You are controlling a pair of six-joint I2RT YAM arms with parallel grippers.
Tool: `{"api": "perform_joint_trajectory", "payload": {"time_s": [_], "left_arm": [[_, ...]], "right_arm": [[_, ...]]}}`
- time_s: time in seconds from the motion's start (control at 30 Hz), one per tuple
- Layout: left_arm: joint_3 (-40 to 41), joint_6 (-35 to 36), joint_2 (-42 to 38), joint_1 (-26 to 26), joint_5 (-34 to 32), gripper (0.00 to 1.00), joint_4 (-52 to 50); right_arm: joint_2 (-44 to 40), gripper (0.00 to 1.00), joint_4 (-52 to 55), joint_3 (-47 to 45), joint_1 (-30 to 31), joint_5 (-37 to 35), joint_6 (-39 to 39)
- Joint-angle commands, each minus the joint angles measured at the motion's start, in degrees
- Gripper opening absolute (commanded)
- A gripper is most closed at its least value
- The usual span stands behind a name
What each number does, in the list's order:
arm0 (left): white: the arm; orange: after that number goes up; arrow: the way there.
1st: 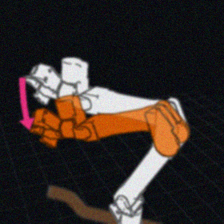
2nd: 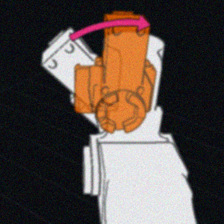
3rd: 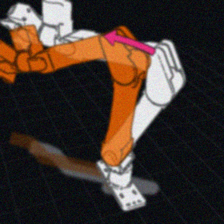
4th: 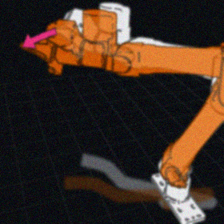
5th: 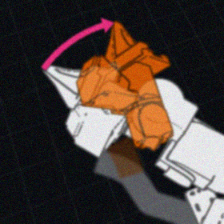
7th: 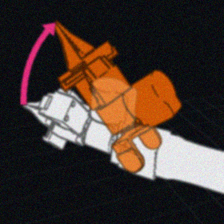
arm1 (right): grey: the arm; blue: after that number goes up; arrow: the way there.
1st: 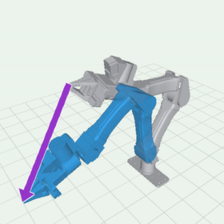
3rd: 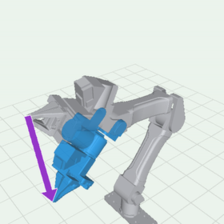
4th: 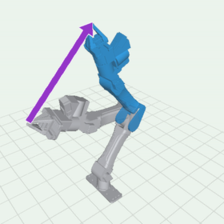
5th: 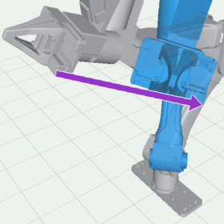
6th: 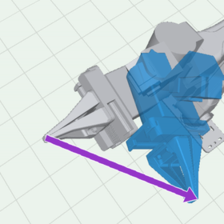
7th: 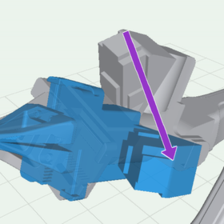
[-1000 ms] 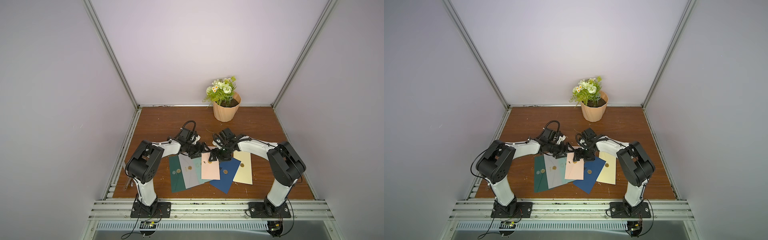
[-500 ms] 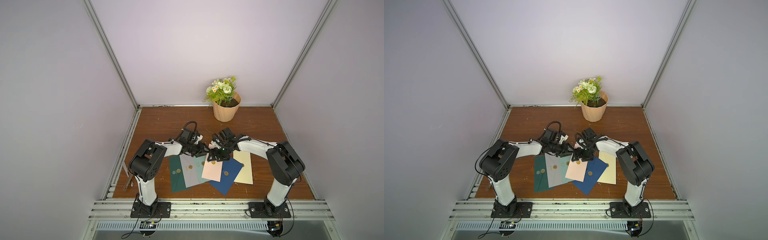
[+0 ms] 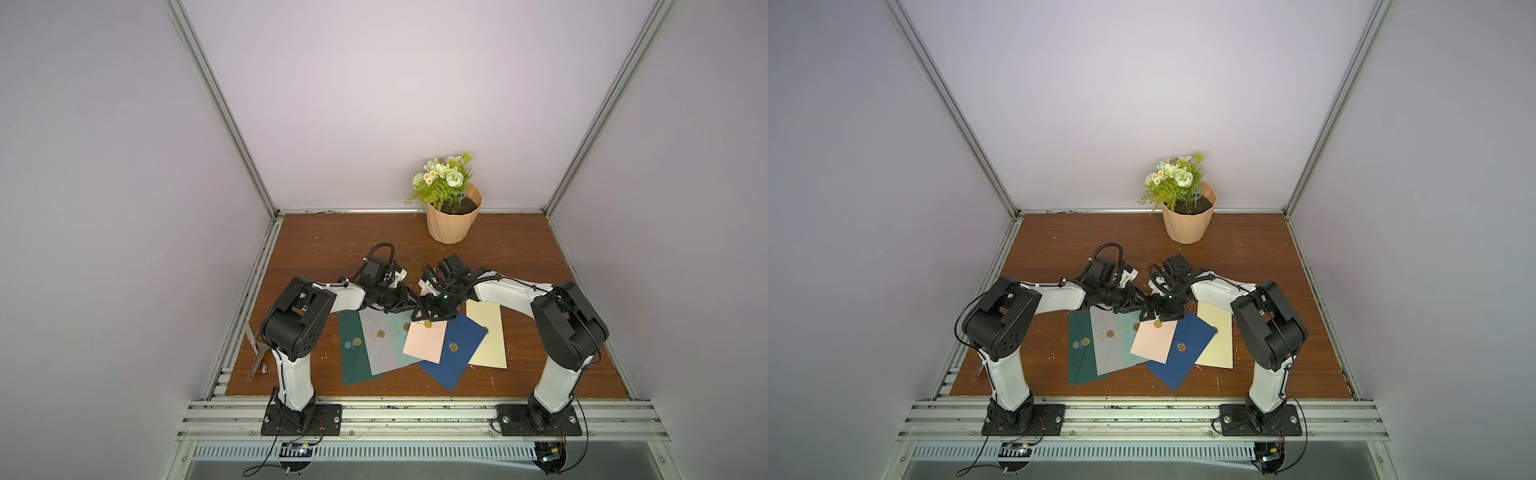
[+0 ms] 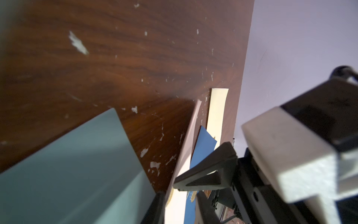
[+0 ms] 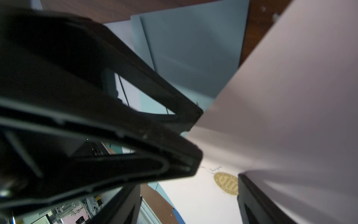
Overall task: Open the envelope
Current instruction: Pick up the envelope from the envelope.
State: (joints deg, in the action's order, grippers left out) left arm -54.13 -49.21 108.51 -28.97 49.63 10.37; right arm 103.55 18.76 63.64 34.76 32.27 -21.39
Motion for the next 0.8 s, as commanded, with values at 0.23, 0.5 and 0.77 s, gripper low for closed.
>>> {"api": "perform_joint_trajectory", "payload": {"time_s": [0.23,0.5,0.77], "left_arm": [[-3.03,8.34,3.75,-1.29,1.64,0.30,-4.35],[-3.30,8.48,4.87,-1.71,3.53,0.18,-1.77],[-3.55,11.77,3.78,-1.71,-1.53,0.47,-7.90]], "right_arm": [[0.85,0.82,-1.36,2.27,0.22,3.21,2.54],[1.94,0.82,-1.36,3.22,0.24,3.97,2.80],[-4.05,0.83,-0.29,4.67,0.05,-2.80,2.88]]}}
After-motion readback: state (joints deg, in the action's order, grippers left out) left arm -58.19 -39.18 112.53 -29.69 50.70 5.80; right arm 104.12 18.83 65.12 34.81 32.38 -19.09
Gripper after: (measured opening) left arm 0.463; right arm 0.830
